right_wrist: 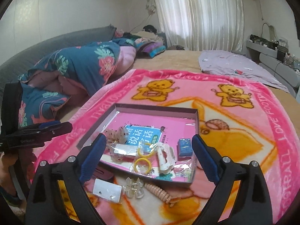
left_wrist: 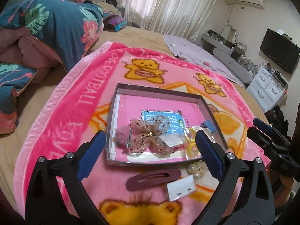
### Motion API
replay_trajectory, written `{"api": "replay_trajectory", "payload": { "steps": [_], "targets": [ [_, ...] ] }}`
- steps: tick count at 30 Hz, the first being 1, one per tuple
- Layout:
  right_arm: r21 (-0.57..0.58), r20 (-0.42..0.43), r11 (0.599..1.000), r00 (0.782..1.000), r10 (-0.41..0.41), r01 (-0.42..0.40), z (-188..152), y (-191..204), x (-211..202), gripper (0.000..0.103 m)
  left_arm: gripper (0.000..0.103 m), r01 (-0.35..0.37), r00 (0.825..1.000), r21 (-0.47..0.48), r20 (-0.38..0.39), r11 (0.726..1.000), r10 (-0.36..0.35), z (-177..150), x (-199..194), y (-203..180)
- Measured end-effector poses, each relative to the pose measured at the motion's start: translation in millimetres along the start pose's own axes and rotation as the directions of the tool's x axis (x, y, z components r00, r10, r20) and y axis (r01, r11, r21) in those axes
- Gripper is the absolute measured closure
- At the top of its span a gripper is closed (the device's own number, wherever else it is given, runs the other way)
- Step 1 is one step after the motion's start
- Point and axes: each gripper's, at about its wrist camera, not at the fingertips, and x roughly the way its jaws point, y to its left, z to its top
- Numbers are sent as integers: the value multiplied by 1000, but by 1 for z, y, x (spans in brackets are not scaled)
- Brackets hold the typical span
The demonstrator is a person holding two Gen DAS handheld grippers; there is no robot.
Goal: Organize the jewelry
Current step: 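Withdraw both tools from the box back over the remaining jewelry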
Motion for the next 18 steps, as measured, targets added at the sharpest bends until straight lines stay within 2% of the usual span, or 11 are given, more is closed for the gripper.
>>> {"api": "replay_trajectory", "payload": {
  "steps": [10,18],
  "targets": [
    [4,62,1000,998,-16,16,-3,4,-46,11,10,11,999,15,52,1000,-12,-3,-41,-14],
    [34,76,999,997,-24,21,-14,2,-68,11,9,24,997,26,73,999,-26,-11,-64,-23]
  ]
}}
